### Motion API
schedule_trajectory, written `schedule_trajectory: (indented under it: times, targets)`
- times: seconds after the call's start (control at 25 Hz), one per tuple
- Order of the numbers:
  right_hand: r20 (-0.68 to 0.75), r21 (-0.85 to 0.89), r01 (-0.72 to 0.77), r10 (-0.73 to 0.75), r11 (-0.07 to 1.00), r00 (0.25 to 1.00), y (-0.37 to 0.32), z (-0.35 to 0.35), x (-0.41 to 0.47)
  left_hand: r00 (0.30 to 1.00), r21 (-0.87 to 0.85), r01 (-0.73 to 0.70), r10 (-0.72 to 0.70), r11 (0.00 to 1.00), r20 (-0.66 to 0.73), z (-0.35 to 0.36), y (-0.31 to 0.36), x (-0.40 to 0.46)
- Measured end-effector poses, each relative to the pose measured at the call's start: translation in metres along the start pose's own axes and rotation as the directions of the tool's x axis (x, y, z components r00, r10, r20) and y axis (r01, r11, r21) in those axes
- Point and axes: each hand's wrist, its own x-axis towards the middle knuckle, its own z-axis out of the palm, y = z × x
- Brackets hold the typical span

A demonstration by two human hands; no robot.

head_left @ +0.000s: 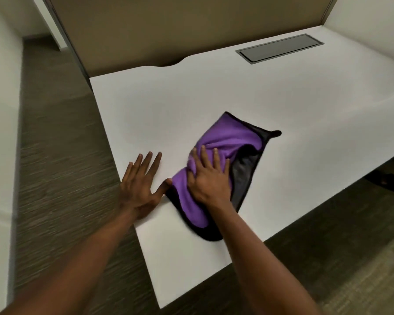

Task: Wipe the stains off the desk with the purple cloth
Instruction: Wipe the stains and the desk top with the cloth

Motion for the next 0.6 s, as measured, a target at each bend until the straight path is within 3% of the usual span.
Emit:
schedule_trajectory:
  times: [0.12, 0.2, 0.28, 0.44, 0.6]
  targets:
    - [0.117, 0.024, 0.278, -0.279, 0.96, 0.953, -0.043, 0.003, -0.006, 1.0, -0.009, -0.016, 0.016, 1.0, -0.019, -0.001, -0.002, 0.003]
    - [0.164, 0.034, 0.354, -0.354, 0.935, 0.921, -0.031, -0.006, -0.002, 1.0, -0.007, -0.015, 0.015, 1.0, -0.012, -0.003, -0.001, 0.002]
    - [0.155, 0.03, 0.306, -0.307, 0.951, 0.939, 0.007, -0.015, 0.012, 1.0, 0.002, -0.009, 0.009, 1.0, -0.005, -0.003, 0.0, 0.001]
    - [0.063, -0.004, 0.041, -0.041, 0.999, 0.997, 0.105, -0.038, 0.034, 1.0, 0.006, 0.017, -0.017, 1.0, 0.018, -0.002, 0.001, 0.0]
    - [0.029, 0.038, -0.085, 0.084, 0.996, 0.996, 0.125, -0.048, 0.014, 1.0, 0.0, 0.018, -0.018, 1.0, 0.019, -0.003, 0.001, 0.001]
